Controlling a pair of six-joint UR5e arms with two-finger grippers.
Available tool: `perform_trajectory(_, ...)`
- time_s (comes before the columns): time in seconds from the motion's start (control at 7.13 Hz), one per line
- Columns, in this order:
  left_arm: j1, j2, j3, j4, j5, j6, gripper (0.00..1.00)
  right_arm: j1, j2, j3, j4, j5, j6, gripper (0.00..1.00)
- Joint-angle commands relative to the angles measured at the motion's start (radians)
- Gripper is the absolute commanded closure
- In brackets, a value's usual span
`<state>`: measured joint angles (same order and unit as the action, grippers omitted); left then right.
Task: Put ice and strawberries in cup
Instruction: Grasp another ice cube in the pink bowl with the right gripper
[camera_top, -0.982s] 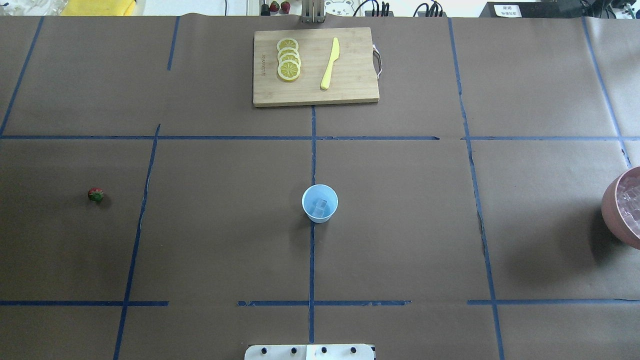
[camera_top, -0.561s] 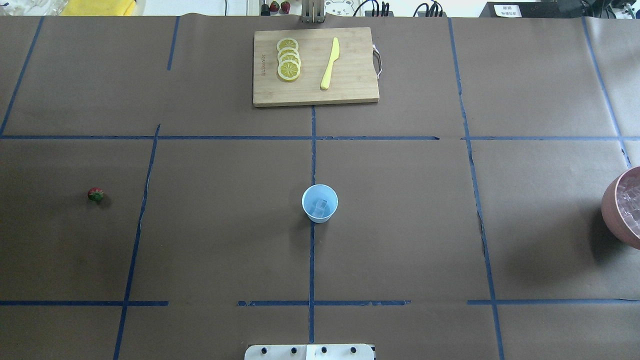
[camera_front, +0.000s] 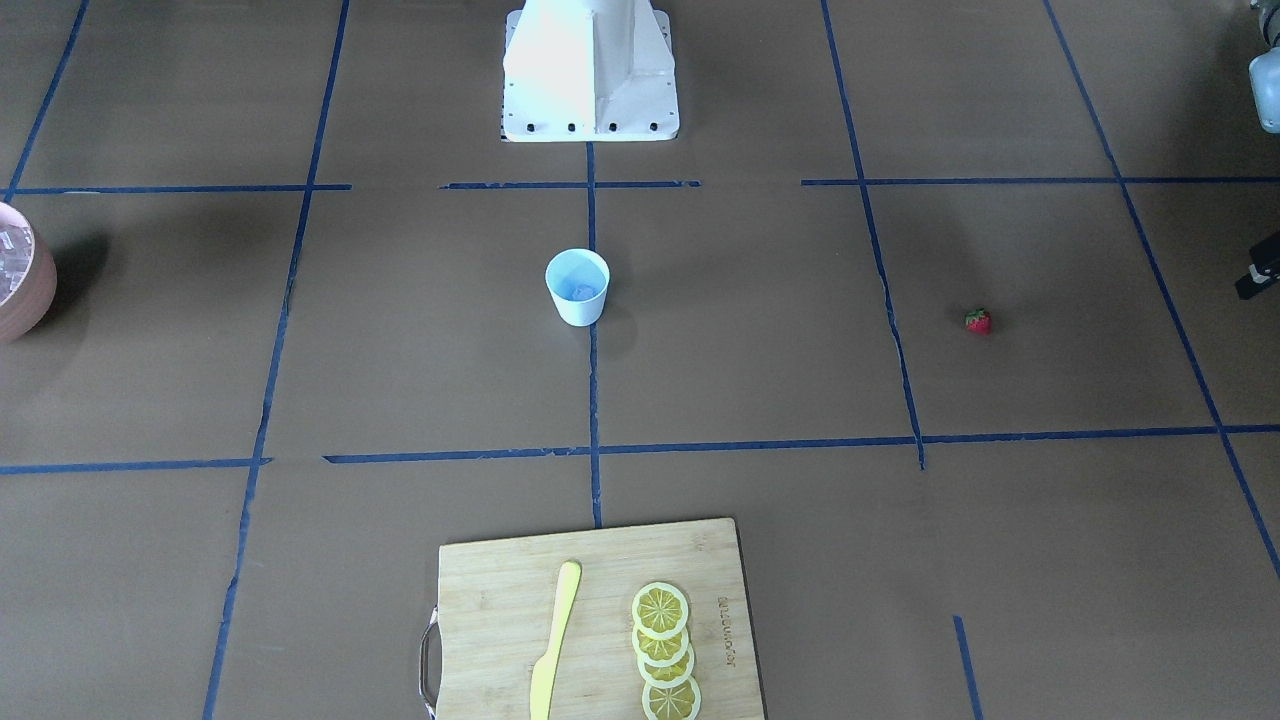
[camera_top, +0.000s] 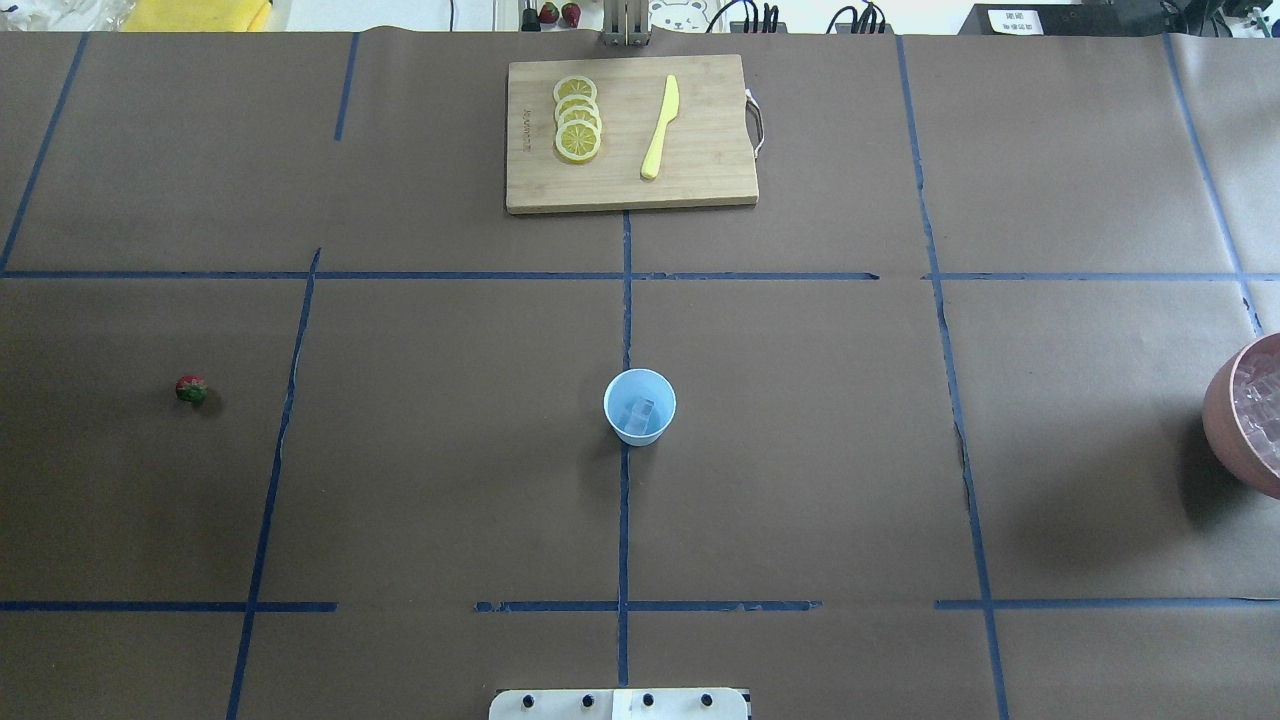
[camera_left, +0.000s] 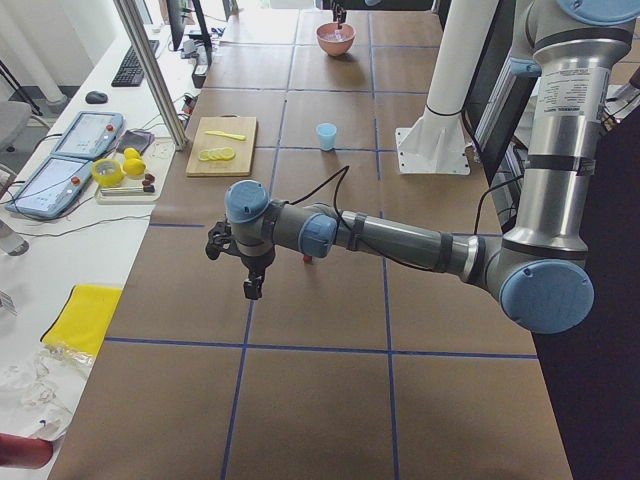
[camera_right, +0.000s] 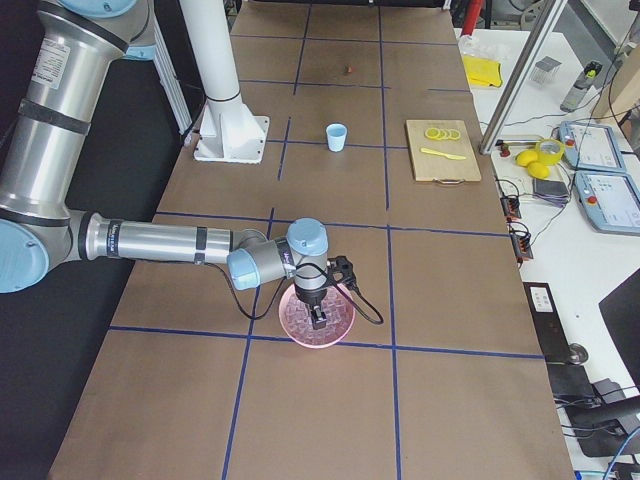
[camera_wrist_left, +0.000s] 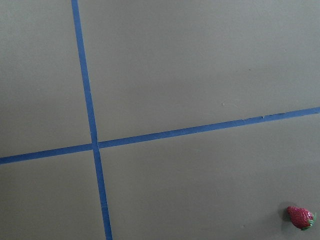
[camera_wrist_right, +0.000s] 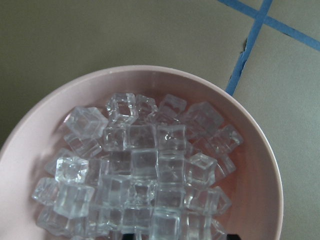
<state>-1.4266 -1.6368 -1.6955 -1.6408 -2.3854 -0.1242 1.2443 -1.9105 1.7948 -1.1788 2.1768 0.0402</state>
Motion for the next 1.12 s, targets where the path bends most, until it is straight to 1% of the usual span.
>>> perform_trajectory(0.0,0.0,0.0,-0.003,-0.001,0.0,0.0,0.0,-0.031,0.016,-0.018,-0.001,-0.002,0.012,0.32)
perform_trajectory(0.28,0.0,0.002,-0.013,0.001,0.0,0.0,0.0,-0.058,0.019,-0.02,-0.001,-0.005,0.013,0.32)
perform_trajectory(0.98,0.0,0.003,-0.013,0.001,0.0,0.002,0.0,-0.06,0.018,-0.034,-0.002,-0.006,0.003,0.35)
